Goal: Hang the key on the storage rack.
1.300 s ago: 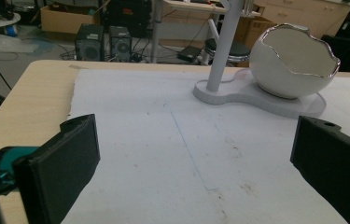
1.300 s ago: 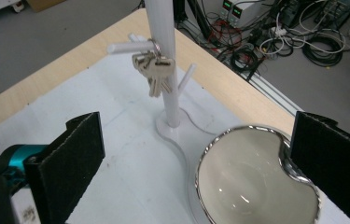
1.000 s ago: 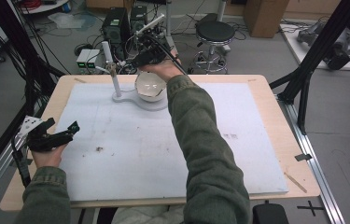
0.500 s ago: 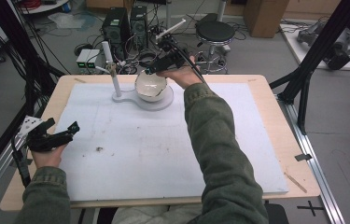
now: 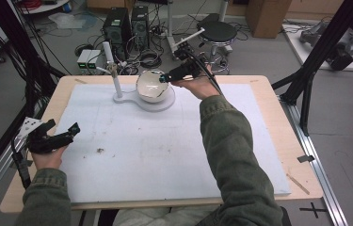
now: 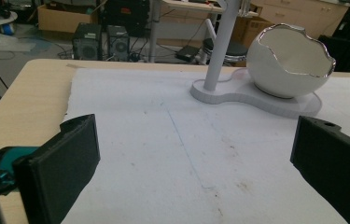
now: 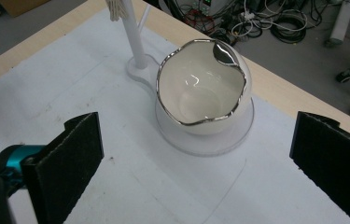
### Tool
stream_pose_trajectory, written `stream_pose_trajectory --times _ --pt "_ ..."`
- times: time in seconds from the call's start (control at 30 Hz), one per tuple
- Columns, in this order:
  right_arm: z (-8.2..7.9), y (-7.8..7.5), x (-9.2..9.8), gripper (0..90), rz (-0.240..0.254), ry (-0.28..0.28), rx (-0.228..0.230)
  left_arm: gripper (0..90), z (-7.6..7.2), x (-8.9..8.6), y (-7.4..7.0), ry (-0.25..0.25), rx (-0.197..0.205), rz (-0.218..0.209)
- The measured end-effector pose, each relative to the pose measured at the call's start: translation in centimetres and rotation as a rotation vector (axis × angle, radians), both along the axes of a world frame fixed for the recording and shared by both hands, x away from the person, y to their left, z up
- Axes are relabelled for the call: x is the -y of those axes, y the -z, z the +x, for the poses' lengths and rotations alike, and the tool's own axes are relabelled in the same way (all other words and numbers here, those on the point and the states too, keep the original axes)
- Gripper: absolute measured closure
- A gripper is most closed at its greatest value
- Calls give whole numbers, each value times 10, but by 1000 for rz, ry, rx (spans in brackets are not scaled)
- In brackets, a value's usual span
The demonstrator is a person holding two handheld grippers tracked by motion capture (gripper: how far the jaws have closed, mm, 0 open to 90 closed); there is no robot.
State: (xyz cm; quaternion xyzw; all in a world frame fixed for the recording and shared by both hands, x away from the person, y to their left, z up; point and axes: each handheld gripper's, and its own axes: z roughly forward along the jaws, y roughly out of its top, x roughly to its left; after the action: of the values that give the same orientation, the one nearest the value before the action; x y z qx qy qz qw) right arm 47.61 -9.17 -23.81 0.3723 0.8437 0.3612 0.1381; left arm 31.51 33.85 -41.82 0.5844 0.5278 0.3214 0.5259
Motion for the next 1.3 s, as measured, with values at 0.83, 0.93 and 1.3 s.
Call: stream_pose_trajectory --times 0.83,0.93,1.3 --pt "-33 34 66 16 19 57 -14 17 -1 1 0 1 -4 6" --pt "-36 36 69 16 41 54 -13 17 -1 1 0 3 -6 9" --pt "-48 52 89 16 49 72 -19 17 -1 1 0 10 -7 5"
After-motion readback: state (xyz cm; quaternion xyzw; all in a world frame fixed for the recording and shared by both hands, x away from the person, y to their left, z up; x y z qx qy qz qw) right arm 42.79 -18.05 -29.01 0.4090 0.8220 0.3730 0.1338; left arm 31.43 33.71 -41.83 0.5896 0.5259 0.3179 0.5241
